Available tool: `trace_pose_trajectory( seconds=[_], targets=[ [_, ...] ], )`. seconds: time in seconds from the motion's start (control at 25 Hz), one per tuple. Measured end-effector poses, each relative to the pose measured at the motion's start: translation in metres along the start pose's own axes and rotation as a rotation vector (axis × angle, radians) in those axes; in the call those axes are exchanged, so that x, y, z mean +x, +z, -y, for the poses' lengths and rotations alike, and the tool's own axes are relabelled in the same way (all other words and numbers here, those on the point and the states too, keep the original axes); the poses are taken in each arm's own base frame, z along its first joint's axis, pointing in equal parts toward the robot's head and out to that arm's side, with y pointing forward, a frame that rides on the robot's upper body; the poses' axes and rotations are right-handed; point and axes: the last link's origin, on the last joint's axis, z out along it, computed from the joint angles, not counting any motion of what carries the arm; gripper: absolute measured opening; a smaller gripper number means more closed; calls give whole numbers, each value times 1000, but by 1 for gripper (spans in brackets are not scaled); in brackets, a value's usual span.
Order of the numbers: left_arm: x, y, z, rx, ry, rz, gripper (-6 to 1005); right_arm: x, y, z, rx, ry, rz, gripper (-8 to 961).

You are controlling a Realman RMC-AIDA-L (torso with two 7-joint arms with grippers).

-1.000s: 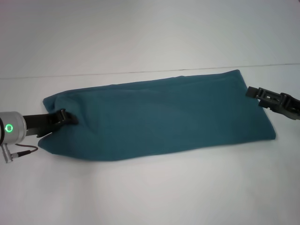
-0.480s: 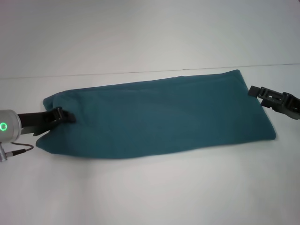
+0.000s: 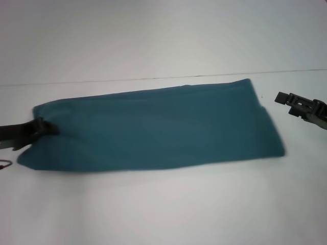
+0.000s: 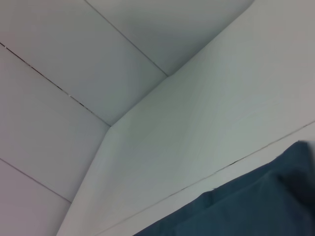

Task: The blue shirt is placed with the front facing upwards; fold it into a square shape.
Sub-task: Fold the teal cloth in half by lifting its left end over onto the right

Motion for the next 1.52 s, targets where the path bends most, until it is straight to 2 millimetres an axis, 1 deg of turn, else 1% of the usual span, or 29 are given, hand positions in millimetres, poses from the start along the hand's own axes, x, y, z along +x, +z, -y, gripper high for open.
trace_pose_trajectory(
  seconds=[0.04,0.08,0.32,0.48,0.56,0.64,0.72,0.8,1.24,1.52],
  targets=[
    [2,-6,7,13,-9,-11,144,0,0,0,0,0,0,943],
    [2,-8,9,18,-11,-14,144,0,0,0,0,0,1,943],
    [11,-29,38,108,-32,-45,146,0,3,-1,-4,2,-3,943],
    [20,-44,55,168,-45,-86,146,1,4,-2,-6,6,-6,943],
    [25,-50,59,181,-51,-101,145,1,4,-2,-6,6,-6,943],
    [27,-53,58,175,-53,-102,145,1,4,-2,-6,5,-6,943],
    [27,-53,52,150,-48,-84,145,1,4,-1,-5,5,-7,943],
    [27,-51,41,110,-39,-67,145,1,4,-1,-4,4,-7,942],
    [44,-34,-29,-116,18,-3,144,1,5,-1,-2,1,-11,942],
    [47,-27,-57,-200,33,13,146,2,5,-1,-2,1,-11,942]
  ],
)
